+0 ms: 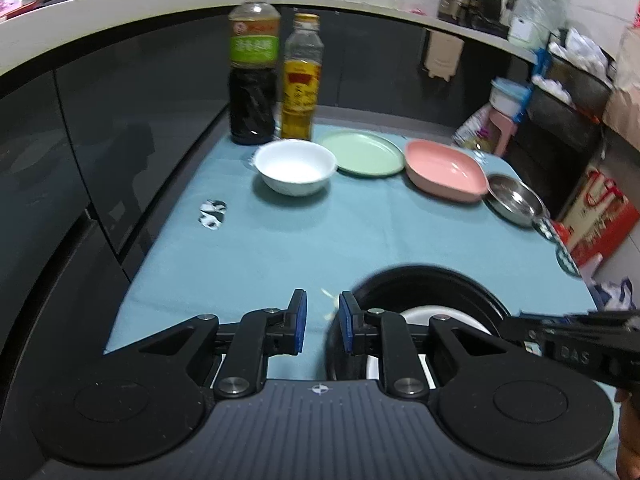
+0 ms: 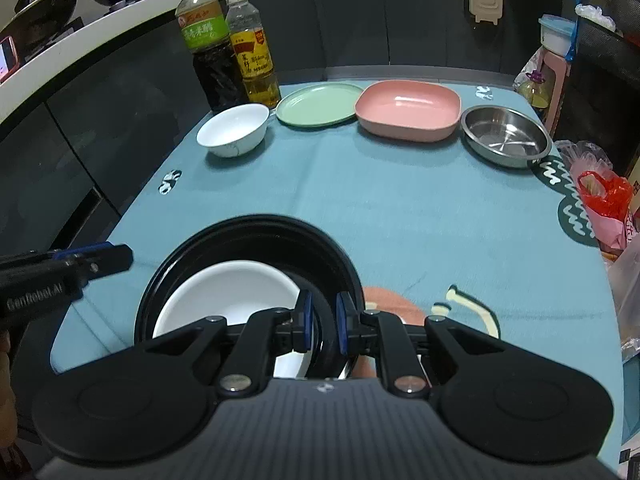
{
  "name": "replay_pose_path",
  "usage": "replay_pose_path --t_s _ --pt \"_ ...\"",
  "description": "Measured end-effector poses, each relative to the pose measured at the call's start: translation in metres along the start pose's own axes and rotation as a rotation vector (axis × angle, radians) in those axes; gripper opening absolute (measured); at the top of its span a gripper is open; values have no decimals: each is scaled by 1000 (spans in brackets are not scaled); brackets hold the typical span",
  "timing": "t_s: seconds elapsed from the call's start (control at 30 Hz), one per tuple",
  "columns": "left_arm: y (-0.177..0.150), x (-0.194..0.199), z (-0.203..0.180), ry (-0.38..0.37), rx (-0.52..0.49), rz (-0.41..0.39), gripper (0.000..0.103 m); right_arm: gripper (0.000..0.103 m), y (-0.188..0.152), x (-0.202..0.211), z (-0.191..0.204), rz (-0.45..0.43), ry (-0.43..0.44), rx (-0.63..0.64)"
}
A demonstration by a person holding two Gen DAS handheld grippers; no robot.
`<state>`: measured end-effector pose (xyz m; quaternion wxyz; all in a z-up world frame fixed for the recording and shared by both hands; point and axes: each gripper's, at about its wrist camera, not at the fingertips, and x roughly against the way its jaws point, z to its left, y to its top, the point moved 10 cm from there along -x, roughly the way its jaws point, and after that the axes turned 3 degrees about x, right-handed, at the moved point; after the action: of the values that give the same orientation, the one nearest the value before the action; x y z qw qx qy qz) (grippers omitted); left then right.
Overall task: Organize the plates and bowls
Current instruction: 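Lower the large white bowl into the black bowl and open both grippers, then move both grippers to the rim of the small white bowl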
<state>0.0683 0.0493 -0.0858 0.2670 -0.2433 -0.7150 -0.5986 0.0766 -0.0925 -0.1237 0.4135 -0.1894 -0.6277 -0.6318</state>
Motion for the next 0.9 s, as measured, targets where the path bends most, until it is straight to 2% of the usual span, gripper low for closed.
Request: replay_pose_path --t_s 0.17,0.43,0.67,0.9 --pt "15 -14 18 38 52 -11 18 11 8 -7 -6 -1 -3 -9" --pt "29 -52 42 83 129 27 18 11 26 -27 -15 10 -14 -23" --pt "39 -84 48 90 136 71 18 11 41 -53 -19 41 -16 -34" --pt "60 -108 57 100 148 76 18 11 67 -76 -18 59 -20 -21"
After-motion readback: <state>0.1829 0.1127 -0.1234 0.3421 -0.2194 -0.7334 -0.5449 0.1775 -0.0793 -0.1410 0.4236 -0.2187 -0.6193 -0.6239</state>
